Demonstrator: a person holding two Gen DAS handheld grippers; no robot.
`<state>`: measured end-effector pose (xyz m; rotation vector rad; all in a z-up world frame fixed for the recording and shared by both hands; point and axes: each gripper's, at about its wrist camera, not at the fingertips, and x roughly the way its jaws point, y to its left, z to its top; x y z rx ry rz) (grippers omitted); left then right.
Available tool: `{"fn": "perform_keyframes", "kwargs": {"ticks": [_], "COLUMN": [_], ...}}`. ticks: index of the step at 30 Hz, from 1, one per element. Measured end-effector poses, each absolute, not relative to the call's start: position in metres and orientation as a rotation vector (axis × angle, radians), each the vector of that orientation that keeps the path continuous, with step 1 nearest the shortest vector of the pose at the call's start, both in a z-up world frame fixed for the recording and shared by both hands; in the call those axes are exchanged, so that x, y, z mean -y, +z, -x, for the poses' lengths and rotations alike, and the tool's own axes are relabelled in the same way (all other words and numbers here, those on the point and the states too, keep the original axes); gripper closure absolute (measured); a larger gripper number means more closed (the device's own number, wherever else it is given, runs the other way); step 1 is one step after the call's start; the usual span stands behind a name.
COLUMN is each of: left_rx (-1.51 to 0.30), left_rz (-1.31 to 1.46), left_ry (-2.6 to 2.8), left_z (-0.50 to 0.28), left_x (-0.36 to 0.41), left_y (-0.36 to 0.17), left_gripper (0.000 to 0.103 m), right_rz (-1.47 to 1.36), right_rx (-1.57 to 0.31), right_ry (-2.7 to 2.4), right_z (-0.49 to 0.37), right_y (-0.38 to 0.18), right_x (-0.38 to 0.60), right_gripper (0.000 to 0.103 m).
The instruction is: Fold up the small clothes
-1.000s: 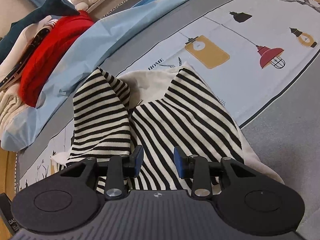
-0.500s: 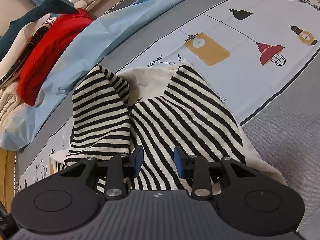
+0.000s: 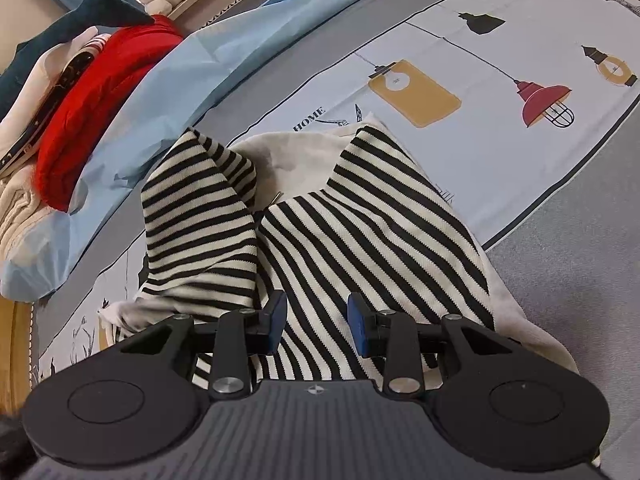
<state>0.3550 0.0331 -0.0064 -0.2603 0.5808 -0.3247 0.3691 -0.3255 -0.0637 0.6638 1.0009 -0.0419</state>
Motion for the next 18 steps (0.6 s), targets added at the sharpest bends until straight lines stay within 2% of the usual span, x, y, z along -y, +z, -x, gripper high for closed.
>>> {"fn": "perform_keyframes", "kwargs": {"ticks": [3,5,8,10,11,13,14,15,18], "left_rx": [-0.420,-0.534,-0.832,-0.905,-0.900,-0.896,-0.900,-0.917,-1.074], "left_rz": [0.047,-0.111,-0.265,-0.270,-0.222,-0.066,0.019,0.093,0.306], "left_ry": [-0.646,-0.891,-1.041,-1.001,-0.969,-0.838,-0.744,-0.652,-0.409], "left_z": [-0.319,-0.302,-0.292,-0.297,-0.304,-0.328,-0.342,-0.352,-0.383], "left_x": [-0.013,0.001,0.016,0.012,0.005,-0.015,-0.027,-0.036,-0.059], "left_y": [0.021,0.012,-0.031,-0.044,-0.042,-0.034,-0.032,-0.033,-0.056], "left_gripper": [0.102,0.102,0.101,0.098,0.094,0.063,0.056,0.051,0.051], "right_rz": [-0.670,-0.677,-0.682,-0.693,-0.699,-0.714,-0.723,-0.732,-0.730], "right_rx": [-0.992,-0.982,-0.967,-0.960,-0.959,-0.963,-0.970,-0.980,-1.024], "right_ry": [-0.050,-0.062,-0.089,-0.102,-0.103,-0.093,-0.085,-0.075,-0.054], "right_z": [-0.370,-0.370,-0.369,-0.369,-0.370,-0.370,-0.372,-0.372,-0.375], "right_y": [-0.063,-0.062,-0.060,-0.060,-0.061,-0.063,-0.064,-0.066,-0.075], "right_x": [0.328,0.332,0.340,0.344,0.345,0.344,0.343,0.341,0.333], "right_gripper": [0.067,0.067,0.067,0.067,0.067,0.067,0.065,0.064,0.059]}}
